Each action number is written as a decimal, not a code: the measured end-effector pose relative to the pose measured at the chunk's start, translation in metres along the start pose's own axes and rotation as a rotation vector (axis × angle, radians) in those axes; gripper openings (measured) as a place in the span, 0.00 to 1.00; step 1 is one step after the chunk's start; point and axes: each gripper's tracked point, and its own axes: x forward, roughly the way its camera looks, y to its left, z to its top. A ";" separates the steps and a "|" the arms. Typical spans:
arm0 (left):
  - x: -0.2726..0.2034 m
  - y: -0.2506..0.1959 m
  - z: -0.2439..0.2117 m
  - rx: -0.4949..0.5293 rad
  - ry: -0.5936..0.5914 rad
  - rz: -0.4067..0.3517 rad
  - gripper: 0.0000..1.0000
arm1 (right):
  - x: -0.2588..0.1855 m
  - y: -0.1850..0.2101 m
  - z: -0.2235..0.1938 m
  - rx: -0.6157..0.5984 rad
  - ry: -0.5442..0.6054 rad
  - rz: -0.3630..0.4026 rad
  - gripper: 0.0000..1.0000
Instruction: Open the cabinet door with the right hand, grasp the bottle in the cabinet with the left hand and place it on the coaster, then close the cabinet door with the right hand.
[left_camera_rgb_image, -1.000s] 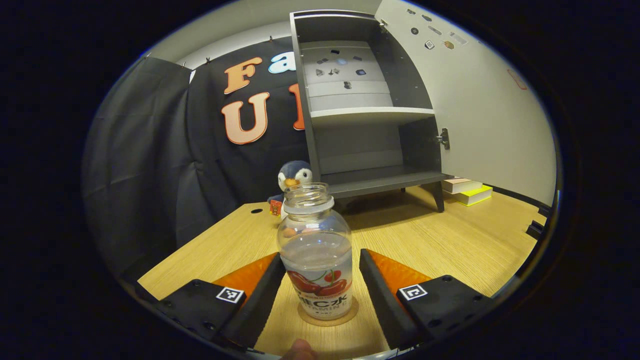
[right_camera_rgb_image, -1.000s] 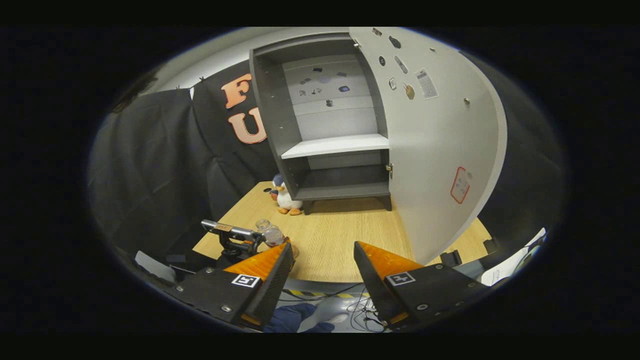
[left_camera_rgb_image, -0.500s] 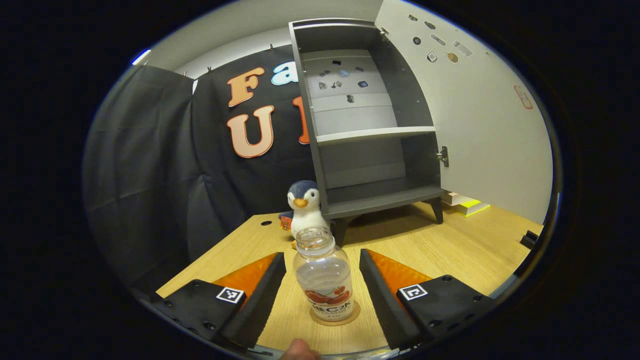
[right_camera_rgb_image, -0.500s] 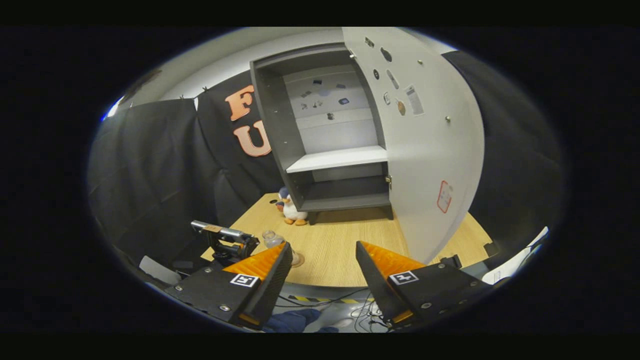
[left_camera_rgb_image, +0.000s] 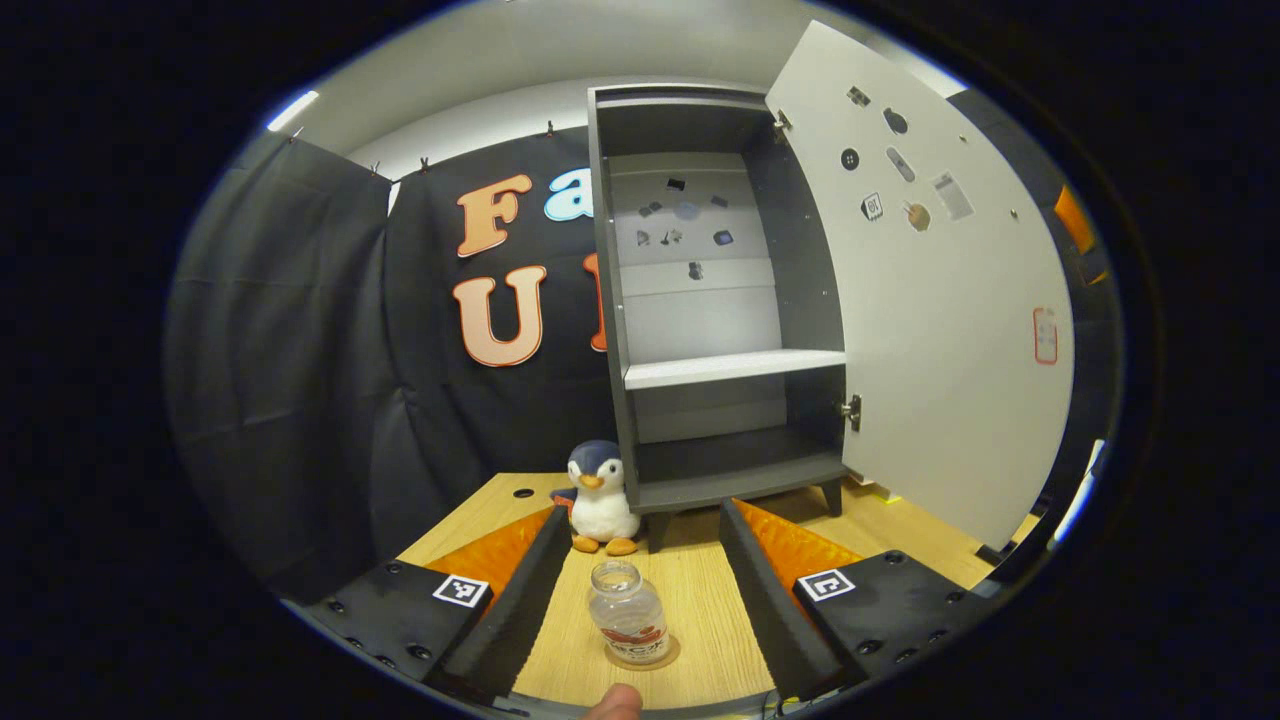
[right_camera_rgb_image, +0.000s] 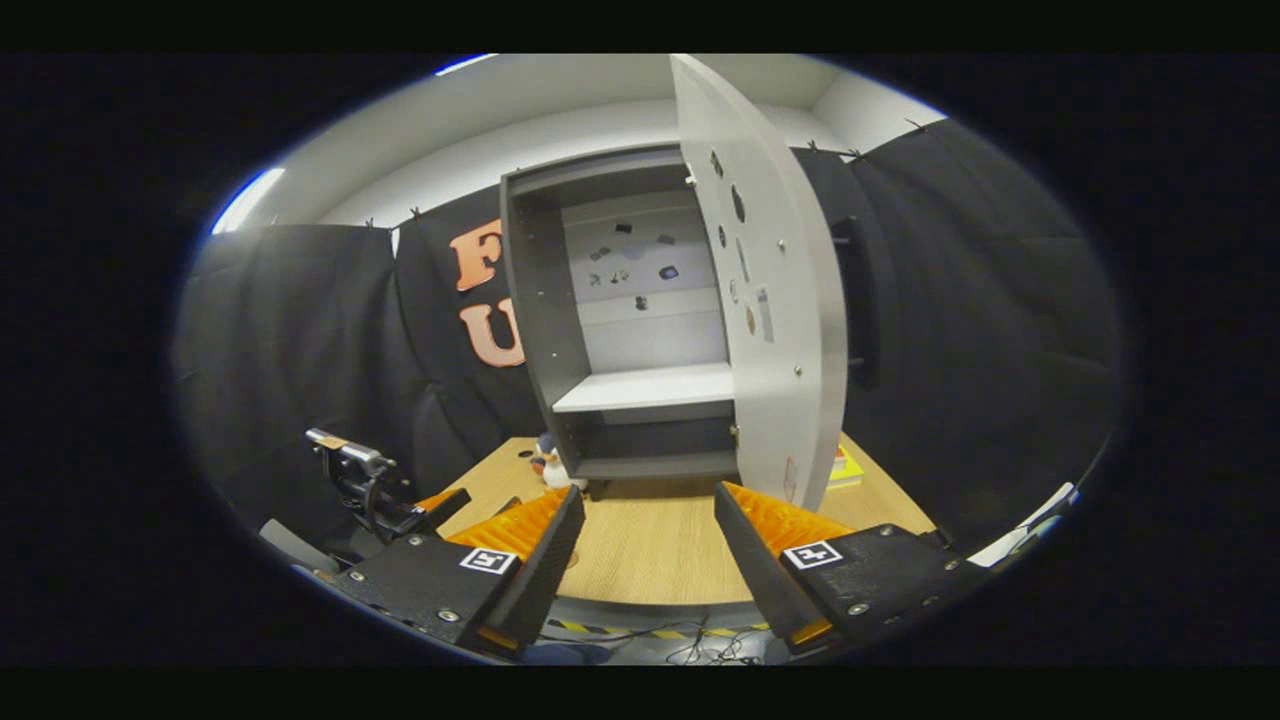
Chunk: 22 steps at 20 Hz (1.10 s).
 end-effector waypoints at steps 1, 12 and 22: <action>-0.002 0.001 0.010 -0.015 -0.006 -0.004 0.96 | -0.003 -0.007 0.010 -0.005 -0.021 -0.010 0.82; -0.014 0.016 0.045 -0.029 0.016 0.000 0.96 | -0.020 -0.124 0.087 0.007 -0.175 -0.169 0.82; -0.003 0.028 0.053 -0.002 0.029 0.025 0.96 | 0.025 -0.153 0.070 0.010 -0.126 -0.160 0.83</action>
